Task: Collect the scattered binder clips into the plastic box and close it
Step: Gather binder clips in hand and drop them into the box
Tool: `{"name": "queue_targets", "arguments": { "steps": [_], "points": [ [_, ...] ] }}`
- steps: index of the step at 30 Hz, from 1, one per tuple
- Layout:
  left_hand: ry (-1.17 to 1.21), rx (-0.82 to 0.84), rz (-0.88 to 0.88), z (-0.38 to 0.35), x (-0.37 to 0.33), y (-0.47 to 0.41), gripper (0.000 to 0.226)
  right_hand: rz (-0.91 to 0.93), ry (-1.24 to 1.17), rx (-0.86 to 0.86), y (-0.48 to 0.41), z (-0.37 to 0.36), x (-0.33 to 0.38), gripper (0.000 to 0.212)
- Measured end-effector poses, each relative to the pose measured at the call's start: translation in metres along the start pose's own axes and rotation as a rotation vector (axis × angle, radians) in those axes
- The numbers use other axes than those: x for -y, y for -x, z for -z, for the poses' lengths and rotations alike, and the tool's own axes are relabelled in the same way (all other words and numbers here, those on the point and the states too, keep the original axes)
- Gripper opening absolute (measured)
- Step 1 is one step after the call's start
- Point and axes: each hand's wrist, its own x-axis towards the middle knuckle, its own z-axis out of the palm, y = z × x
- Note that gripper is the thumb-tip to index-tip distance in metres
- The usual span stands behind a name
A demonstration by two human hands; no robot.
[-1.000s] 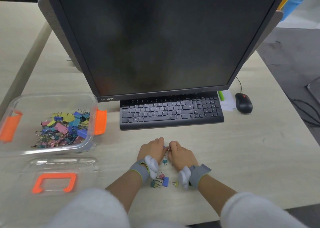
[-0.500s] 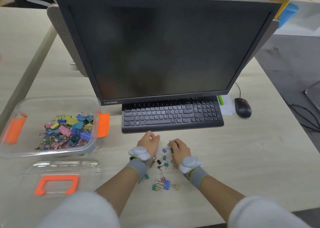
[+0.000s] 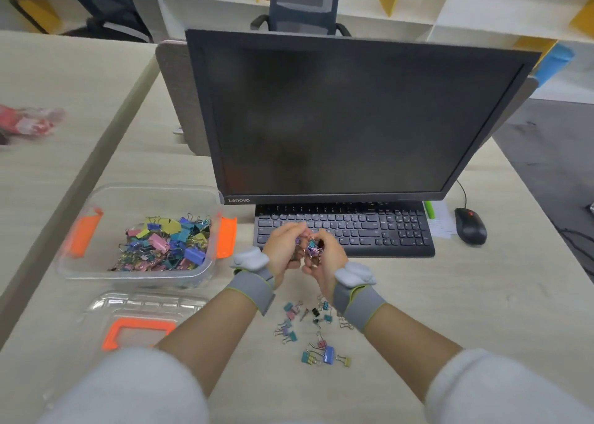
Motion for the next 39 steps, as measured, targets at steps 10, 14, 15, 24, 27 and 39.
{"name": "queue_targets", "arguments": {
  "steps": [10,14,15,24,27,39],
  "points": [
    [0.075,-0.055,-0.207,0.095,-0.07,0.033,0.025,0.149,0.238,0.261,0.021,-0.112,0.034,0.031],
    [0.067,-0.145,-0.226,0.148,-0.082,0.047,0.022,0.219,0.462,0.339,0.032,-0.167,0.027,0.027],
    [0.071,-0.155,-0.227,0.159,-0.084,0.05,0.02,0.237,0.514,0.34,0.034,-0.177,0.024,0.027],
    [0.093,-0.325,-0.166,0.225,-0.064,0.052,0.019,0.141,0.587,0.387,0.035,-0.237,-0.015,0.034],
    [0.085,-0.381,-0.118,0.235,-0.054,0.042,0.02,0.118,0.573,0.373,0.032,-0.245,-0.023,0.036],
    [0.048,-0.321,0.038,0.251,-0.042,0.034,0.039,-0.084,0.607,0.435,0.023,-0.236,-0.032,0.057]
  ]
}}
